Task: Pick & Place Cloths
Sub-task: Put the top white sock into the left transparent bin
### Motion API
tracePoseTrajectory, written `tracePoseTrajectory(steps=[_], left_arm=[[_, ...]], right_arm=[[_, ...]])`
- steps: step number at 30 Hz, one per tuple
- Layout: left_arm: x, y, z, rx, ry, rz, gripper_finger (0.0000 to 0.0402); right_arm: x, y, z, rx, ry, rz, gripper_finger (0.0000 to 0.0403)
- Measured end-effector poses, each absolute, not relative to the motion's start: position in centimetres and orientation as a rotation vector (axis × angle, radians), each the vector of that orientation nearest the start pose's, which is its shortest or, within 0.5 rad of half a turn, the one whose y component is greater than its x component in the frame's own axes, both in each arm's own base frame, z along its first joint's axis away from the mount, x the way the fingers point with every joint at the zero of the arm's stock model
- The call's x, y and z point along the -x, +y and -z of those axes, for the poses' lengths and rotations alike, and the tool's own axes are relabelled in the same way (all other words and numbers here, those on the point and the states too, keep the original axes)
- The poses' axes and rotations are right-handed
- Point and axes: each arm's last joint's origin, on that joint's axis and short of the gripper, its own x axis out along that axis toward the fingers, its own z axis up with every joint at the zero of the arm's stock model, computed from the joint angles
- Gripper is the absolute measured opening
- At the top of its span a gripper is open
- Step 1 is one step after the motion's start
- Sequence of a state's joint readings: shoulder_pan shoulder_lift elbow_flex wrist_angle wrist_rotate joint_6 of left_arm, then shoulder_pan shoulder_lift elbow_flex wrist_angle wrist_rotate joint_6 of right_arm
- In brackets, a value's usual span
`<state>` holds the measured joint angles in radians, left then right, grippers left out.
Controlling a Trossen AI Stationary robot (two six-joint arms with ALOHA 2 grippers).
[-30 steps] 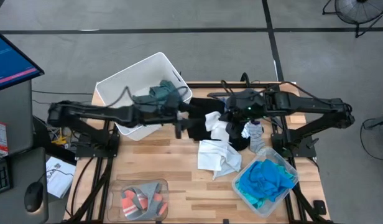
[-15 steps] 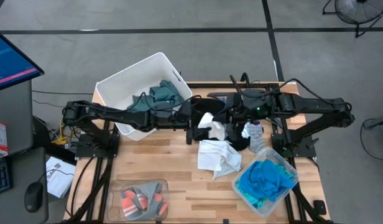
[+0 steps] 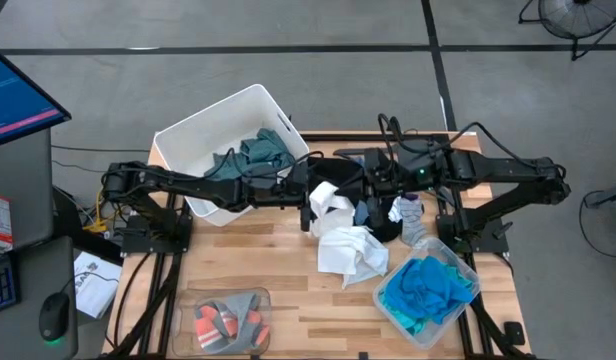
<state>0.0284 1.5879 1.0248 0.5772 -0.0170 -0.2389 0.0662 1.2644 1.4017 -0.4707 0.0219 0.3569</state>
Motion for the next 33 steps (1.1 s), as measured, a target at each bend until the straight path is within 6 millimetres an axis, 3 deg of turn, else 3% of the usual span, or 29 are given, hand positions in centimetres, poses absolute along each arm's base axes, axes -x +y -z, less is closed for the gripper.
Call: tracePoseTrajectory(steps=[4,7,10,11,16,24,33], left_arm=[[-36.0,1.0,-28.9,0.250,-0.019,-0.037,0.0243],[-36.0,0.9,-28.9,0.295,-0.017,-0.014,0.0151],[-35.9,0.7,-29.0,0.359,-0.013,0.027,0.0034],[-35.9,0.7,-29.2,0.390,-0.016,0.040,0.0021],[-34.1,-0.8,-31.9,0.541,-0.064,0.157,0.0002],[-26.6,-5.2,-38.6,0.672,-0.087,0.416,0.0000],[-19.3,-11.2,-41.3,0.814,-0.041,0.577,0.0000]], right_arm=[[-26.6,1.7,-41.7,-0.339,0.334,0.016,0.0000],[-26.6,1.7,-41.7,-0.339,0.335,0.016,0.0000],[-26.6,1.7,-41.7,-0.339,0.335,0.016,0.0000],[-26.6,1.7,-41.7,-0.339,0.335,0.017,0.0000],[-26.1,1.6,-42.1,-0.340,0.318,0.014,0.0007],[-24.4,1.5,-43.4,-0.291,0.259,-0.004,0.0044],[-23.4,1.4,-44.0,-0.244,0.226,-0.010,0.0051]])
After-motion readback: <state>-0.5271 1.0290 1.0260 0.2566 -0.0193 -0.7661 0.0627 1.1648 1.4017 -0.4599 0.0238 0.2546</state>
